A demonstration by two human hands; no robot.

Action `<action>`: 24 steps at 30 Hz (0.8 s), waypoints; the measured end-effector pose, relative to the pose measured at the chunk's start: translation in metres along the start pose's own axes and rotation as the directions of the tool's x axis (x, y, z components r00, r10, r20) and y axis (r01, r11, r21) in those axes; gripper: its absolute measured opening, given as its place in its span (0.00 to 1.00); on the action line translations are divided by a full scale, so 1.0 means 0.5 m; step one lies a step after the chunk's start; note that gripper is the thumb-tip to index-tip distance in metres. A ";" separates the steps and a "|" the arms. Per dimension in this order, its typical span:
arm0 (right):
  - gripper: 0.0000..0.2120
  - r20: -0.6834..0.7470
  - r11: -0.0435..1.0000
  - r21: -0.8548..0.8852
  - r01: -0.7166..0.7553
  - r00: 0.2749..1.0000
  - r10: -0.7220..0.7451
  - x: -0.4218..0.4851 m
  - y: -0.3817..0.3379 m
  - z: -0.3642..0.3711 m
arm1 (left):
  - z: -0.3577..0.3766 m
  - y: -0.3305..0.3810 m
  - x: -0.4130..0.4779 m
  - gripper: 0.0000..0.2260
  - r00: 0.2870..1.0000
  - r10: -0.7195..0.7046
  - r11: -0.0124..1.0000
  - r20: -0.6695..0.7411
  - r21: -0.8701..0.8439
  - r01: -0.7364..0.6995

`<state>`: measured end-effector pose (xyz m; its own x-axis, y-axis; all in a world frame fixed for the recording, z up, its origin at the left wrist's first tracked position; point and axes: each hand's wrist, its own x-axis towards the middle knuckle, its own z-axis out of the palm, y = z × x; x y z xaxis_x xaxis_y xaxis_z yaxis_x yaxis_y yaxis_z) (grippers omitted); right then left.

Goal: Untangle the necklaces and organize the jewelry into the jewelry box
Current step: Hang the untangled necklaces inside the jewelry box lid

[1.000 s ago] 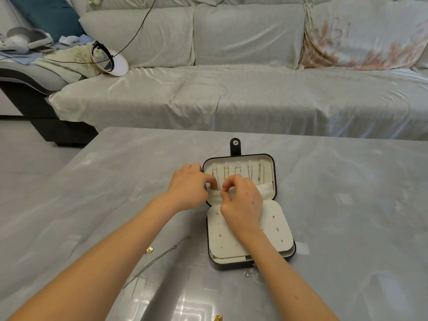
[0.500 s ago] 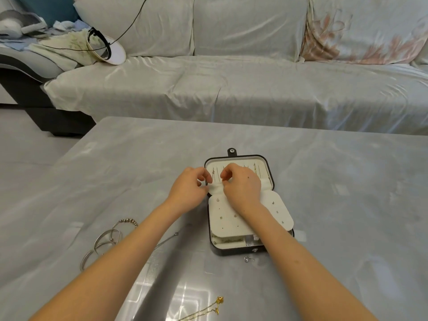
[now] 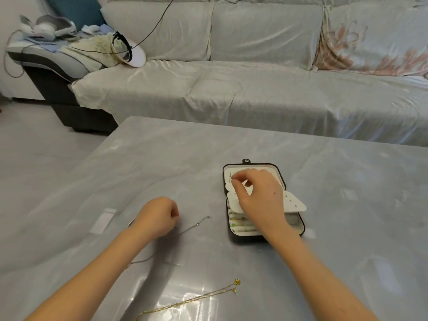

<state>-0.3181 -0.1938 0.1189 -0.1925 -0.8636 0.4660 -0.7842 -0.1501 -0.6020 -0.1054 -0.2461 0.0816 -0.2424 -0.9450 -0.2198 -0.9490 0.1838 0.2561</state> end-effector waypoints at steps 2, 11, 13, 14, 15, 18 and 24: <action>0.04 0.035 0.997 -0.023 0.069 0.997 -0.069 -0.026 -0.017 0.016 | -0.005 -0.026 -0.018 0.05 1.000 -0.019 1.000 0.021 -0.006 0.019; 0.10 0.568 0.878 -0.348 0.329 0.819 -0.082 -0.064 -0.062 0.168 | 0.003 -0.054 -0.059 0.03 0.999 0.039 0.999 -0.021 -0.015 -0.040; 0.06 0.565 0.893 -0.319 0.317 0.820 -0.090 -0.068 -0.045 0.193 | 0.016 -0.051 -0.062 0.05 0.999 0.040 0.999 -0.019 -0.030 -0.040; 0.08 0.569 0.901 -0.308 0.304 0.818 -0.082 -0.068 -0.037 0.199 | 0.022 -0.048 -0.064 0.05 0.999 0.045 0.998 -0.028 -0.045 -0.046; 0.09 0.573 0.900 -0.319 0.296 0.817 -0.066 -0.067 -0.031 0.203 | 0.027 -0.043 -0.066 0.04 0.998 0.049 0.997 -0.039 -0.058 -0.051; 0.10 0.571 0.897 -0.307 0.319 0.816 -0.094 -0.066 -0.026 0.197 | 0.047 -0.032 -0.070 0.05 0.992 0.072 0.992 -0.105 -0.096 -0.082; 0.05 0.491 0.898 -0.275 0.343 0.853 -0.175 -0.088 -0.014 0.199 | 0.072 -0.033 -0.072 0.06 0.986 0.093 0.987 -0.141 -0.117 -0.110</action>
<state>-0.2456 -0.2026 0.0382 0.2627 -0.9470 0.1850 -0.9328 -0.2982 -0.2023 -0.0884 -0.2055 0.0515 -0.2989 -0.9524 -0.0603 -0.8864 0.2537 0.3873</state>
